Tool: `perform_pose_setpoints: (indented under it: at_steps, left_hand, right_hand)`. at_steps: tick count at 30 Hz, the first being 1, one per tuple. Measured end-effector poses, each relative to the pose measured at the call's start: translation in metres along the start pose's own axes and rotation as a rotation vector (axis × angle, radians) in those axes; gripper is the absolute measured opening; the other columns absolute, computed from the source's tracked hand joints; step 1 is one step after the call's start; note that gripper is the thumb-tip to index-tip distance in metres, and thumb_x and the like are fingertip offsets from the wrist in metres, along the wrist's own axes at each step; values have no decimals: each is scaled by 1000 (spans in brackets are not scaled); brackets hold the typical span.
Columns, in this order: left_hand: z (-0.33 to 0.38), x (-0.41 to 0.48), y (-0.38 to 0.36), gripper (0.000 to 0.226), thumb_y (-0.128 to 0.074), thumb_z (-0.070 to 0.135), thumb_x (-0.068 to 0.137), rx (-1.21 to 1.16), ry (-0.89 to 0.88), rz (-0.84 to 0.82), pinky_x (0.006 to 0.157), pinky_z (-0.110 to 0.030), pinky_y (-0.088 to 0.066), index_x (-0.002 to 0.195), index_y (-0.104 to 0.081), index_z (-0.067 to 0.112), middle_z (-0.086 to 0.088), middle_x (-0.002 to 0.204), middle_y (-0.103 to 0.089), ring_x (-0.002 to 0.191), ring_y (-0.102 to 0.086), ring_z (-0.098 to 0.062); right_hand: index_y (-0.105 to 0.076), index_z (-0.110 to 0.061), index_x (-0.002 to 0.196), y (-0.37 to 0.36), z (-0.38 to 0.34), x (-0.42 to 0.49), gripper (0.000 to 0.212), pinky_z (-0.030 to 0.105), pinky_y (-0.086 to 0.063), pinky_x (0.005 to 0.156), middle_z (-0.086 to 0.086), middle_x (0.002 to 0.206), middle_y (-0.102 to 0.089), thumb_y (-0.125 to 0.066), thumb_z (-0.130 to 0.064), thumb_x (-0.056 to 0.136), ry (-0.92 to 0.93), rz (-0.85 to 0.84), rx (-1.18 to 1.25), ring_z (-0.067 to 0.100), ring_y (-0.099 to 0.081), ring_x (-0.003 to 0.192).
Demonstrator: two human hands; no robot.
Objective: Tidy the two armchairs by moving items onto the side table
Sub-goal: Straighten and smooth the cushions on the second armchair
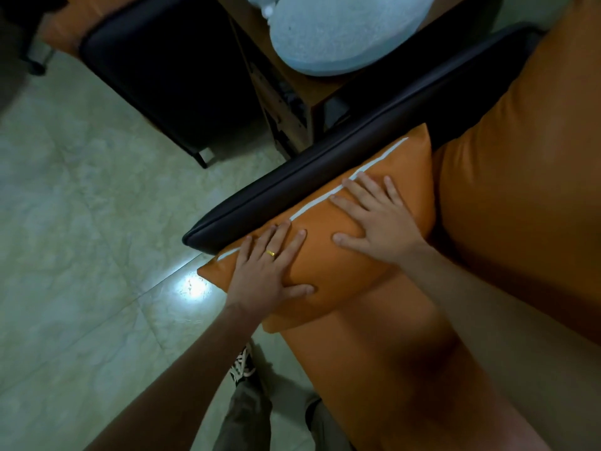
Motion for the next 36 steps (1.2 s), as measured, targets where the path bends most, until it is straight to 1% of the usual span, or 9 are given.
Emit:
perform_pose_setpoints:
  at_steps: [6, 11, 14, 18, 20, 23, 27, 31, 36]
  left_hand:
    - [-14, -42, 10, 83, -31, 82, 90, -153, 263, 98, 121, -62, -6, 160, -9, 42, -1, 170, -1, 156, -4, -28]
    - [-15, -112, -8, 115, -72, 76, 69, -943, 858, 362, 118, -58, -24, 154, 3, 55, 14, 168, 8, 156, -1, -20]
    - [-5, -95, -13, 124, -81, 68, 64, -1297, 744, 320, 112, -50, -37, 148, 10, 65, 26, 164, -11, 151, -23, -15]
    - [-3, -69, -19, 126, -89, 44, 70, -1402, 735, 353, 106, -51, -48, 142, 11, 72, 19, 164, -11, 140, -43, -15]
    - [-1, -65, -23, 123, -88, 42, 73, -1410, 704, 379, 105, -50, -50, 146, 7, 68, 19, 164, -15, 140, -44, -14]
    - [12, -45, -21, 121, -86, 41, 77, -1389, 624, 344, 99, -30, -53, 150, 8, 62, 39, 154, -20, 134, -46, 2]
    - [26, -21, -20, 122, -86, 46, 75, -1405, 675, 306, 111, -51, -43, 147, 12, 66, 25, 160, -16, 142, -40, -14]
    - [15, -27, -24, 123, -86, 35, 79, -1461, 619, 297, 111, -37, -46, 148, 12, 63, 48, 150, -13, 140, -38, 4]
    - [18, -43, -9, 126, -90, 42, 73, -1350, 709, 415, 115, -48, -39, 154, 6, 55, 20, 165, -10, 149, -28, -8]
  right_hand:
    - [-9, -42, 159, 20, 48, -9, 73, 58, 0, 123, -11, 170, 7, -32, -71, 96, -585, 50, 265, 25, 14, 156]
    - [0, -41, 160, 22, 45, -11, 82, 58, -7, 124, -14, 167, 20, -44, -67, 95, -609, 36, 461, 33, 16, 154]
    - [-2, -44, 159, 23, 52, -11, 83, 58, -8, 124, -14, 167, 19, -46, -70, 93, -565, 47, 452, 33, 16, 154]
    - [-7, -43, 159, 21, 56, -9, 85, 54, -10, 122, -12, 168, 14, -50, -70, 91, -525, 102, 423, 34, 8, 155]
    - [-12, -38, 160, 17, 57, -8, 83, 51, -9, 123, -7, 169, 11, -51, -66, 93, -515, 142, 408, 36, 4, 155]
    - [-26, -22, 160, 16, 74, -10, 78, 46, -8, 127, 10, 170, -2, -53, -56, 94, -502, 277, 440, 34, -5, 155]
    - [-29, -17, 159, 19, 100, -12, 75, 31, -7, 126, 14, 169, -4, -52, -53, 97, -480, 297, 445, 23, -7, 156]
    - [-27, -19, 159, 24, 95, -8, 74, 41, -9, 127, 10, 170, -1, -51, -53, 97, -517, 262, 426, 24, -5, 156]
    - [-19, -32, 160, 24, 79, -13, 78, 48, -4, 126, 2, 170, 6, -42, -64, 94, -555, 198, 390, 30, 3, 156]
Point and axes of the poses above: each hand's wrist, its own x-axis towards the middle knuckle, its own y-axis out of the back of the hand, z = x × y, the point moved 3 cm from there along x, towards the middle knuckle
